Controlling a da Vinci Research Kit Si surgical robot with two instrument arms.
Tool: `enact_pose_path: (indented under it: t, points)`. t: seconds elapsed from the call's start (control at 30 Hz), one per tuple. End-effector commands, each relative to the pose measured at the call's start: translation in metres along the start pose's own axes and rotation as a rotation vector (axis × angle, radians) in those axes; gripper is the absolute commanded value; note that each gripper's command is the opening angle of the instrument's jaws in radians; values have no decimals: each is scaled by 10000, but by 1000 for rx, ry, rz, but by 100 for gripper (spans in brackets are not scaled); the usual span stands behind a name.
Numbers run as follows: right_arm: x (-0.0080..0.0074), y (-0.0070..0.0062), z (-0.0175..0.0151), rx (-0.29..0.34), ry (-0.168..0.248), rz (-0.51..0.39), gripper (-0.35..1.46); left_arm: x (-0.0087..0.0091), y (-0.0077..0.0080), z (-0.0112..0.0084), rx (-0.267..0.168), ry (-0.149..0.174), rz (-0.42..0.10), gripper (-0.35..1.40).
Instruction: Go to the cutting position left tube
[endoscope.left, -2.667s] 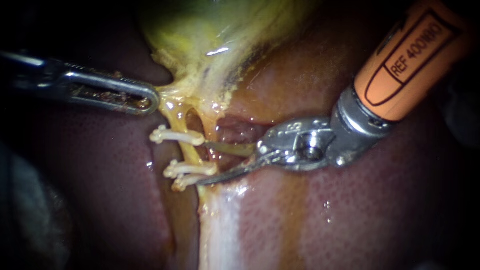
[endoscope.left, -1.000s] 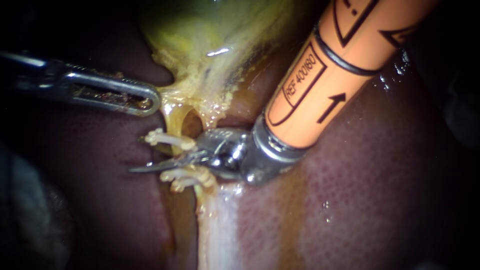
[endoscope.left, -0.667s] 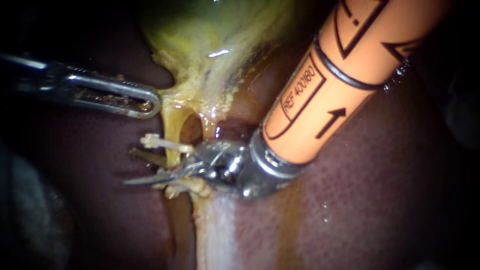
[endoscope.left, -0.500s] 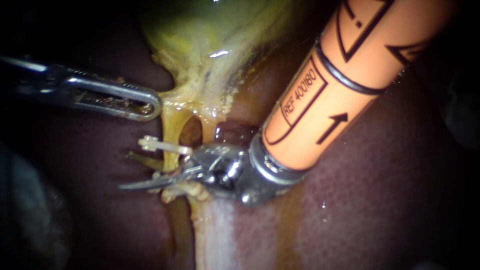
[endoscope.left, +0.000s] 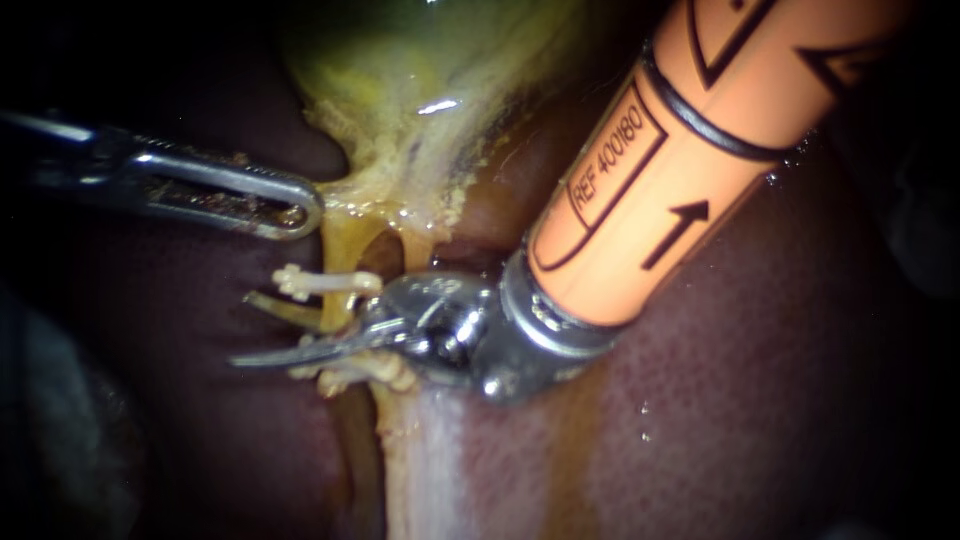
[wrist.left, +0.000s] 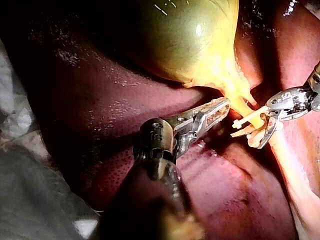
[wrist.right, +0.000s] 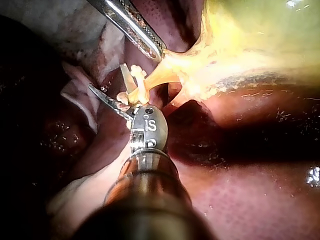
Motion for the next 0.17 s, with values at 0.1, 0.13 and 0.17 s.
enact_pose_path:
  t: [0.1,0.13,0.17]
  points:
    - [-1,0,0,0,-1,-1,143,0,0,0,0,0,0,-35]
    - [-1,0,0,0,-1,-1,143,0,0,0,0,0,0,-35]
    - [-1,0,1,0,-1,-1,143,0,0,0,0,0,0,-35]
